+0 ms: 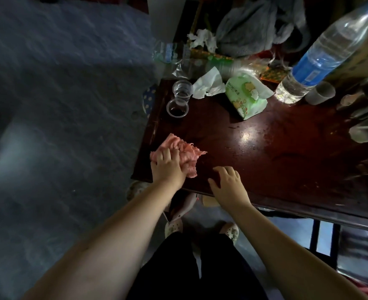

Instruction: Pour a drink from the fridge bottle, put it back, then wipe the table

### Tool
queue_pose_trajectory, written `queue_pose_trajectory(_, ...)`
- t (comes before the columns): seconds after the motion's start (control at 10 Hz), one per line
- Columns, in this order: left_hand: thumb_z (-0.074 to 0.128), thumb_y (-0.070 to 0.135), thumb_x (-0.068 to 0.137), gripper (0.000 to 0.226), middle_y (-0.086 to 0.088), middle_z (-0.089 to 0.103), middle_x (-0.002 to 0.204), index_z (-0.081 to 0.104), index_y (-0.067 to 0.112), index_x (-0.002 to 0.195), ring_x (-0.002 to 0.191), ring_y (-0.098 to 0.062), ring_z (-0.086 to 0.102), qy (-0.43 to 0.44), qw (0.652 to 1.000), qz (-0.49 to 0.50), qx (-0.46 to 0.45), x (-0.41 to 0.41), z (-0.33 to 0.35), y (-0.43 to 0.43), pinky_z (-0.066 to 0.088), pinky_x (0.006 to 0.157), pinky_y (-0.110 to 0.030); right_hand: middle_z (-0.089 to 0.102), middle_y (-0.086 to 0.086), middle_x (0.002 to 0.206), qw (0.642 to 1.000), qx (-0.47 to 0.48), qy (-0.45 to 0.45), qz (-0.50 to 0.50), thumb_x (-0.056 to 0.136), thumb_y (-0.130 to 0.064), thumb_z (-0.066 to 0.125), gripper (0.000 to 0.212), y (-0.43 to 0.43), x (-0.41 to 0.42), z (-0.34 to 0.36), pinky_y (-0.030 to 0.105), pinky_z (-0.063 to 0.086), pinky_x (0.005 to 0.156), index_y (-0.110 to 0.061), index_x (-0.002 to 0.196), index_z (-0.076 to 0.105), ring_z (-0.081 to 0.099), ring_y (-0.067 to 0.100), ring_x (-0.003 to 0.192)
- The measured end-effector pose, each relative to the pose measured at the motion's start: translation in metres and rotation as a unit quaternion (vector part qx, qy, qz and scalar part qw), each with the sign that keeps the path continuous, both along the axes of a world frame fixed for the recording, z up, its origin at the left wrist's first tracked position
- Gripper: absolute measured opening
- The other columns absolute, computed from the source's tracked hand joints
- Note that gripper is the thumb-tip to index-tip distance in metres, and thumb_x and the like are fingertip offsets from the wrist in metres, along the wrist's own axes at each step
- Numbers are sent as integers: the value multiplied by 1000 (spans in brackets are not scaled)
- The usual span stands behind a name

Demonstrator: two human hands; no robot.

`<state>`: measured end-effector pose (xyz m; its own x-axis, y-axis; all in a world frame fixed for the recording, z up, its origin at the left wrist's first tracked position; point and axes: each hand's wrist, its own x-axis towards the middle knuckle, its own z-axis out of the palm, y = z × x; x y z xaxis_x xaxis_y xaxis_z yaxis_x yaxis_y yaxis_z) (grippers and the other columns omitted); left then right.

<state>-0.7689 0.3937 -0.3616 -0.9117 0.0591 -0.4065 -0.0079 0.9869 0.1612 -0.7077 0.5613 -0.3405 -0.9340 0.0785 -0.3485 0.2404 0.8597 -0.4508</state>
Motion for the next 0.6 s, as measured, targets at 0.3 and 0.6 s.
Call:
queue_pose_trajectory(0.3,35,56,95,66,-13,30,150,30,14,146,138,-31,30,-62,984,-168,16,-39,99,19,31,107,-44,46,8,137,989,80,123,23,90,-36,55,52,45,-16,90,38,33,106,-10,134,46,38,27,129)
queue_pose_trajectory(0.6,36,57,94,59,-13,45,141,42,19,139,126,-32,45,177,943,-267,90,-38,295,67,40,99,-40,45,8,139,941,124,312,30,91,-39,54,55,95,-9,266,36,30,107,-9,135,42,37,26,132)
